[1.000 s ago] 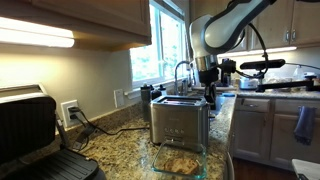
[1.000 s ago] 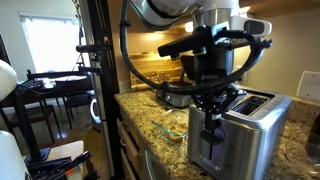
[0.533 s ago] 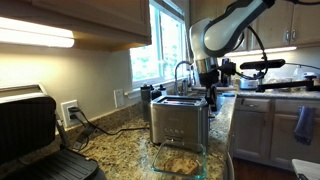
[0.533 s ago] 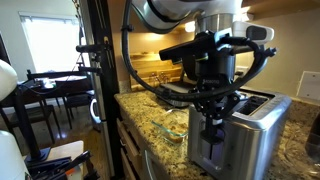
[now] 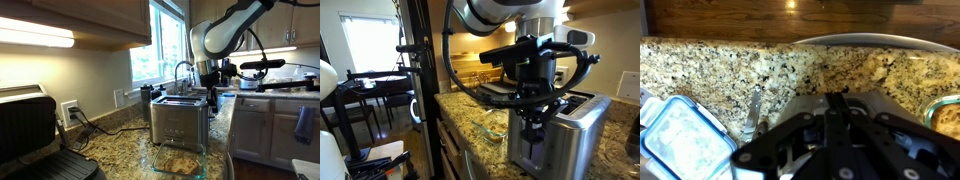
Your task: Put one slice of bread in the bread toaster then push the lever down
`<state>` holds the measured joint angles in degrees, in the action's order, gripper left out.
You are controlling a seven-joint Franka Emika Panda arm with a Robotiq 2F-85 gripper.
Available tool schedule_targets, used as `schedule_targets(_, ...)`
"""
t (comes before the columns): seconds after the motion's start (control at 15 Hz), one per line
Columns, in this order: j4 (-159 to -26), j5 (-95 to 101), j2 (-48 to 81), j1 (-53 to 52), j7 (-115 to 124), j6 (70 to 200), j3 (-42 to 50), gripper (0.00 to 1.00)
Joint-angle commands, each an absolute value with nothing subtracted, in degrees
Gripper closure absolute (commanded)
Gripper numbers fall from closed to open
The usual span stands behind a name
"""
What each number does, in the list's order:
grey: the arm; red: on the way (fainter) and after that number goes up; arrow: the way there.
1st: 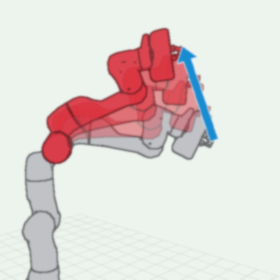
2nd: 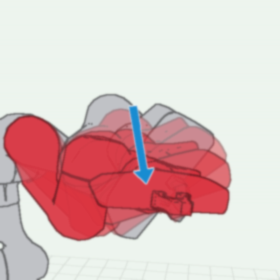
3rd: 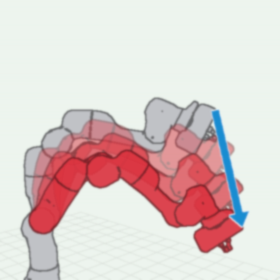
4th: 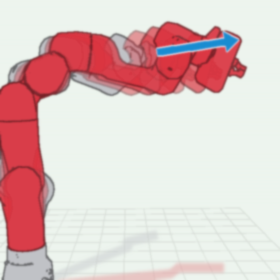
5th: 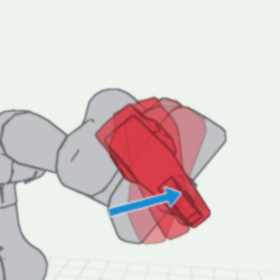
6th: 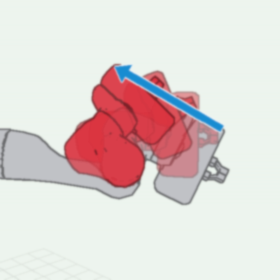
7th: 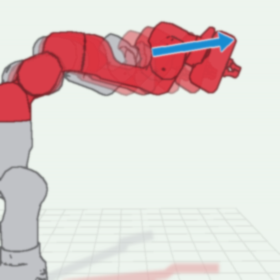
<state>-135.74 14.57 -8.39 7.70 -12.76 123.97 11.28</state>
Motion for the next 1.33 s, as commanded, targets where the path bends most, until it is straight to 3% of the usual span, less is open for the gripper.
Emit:
schedule_targets(0.0, -137.3, 13.4, -7.2, 8.1, -13.2, 128.5, 10.9, 0.96)
schedule_targets(1.27, -138.7, 12.9, -6.4, 8.1, -13.5, 130.4, 11.0, 0.95)
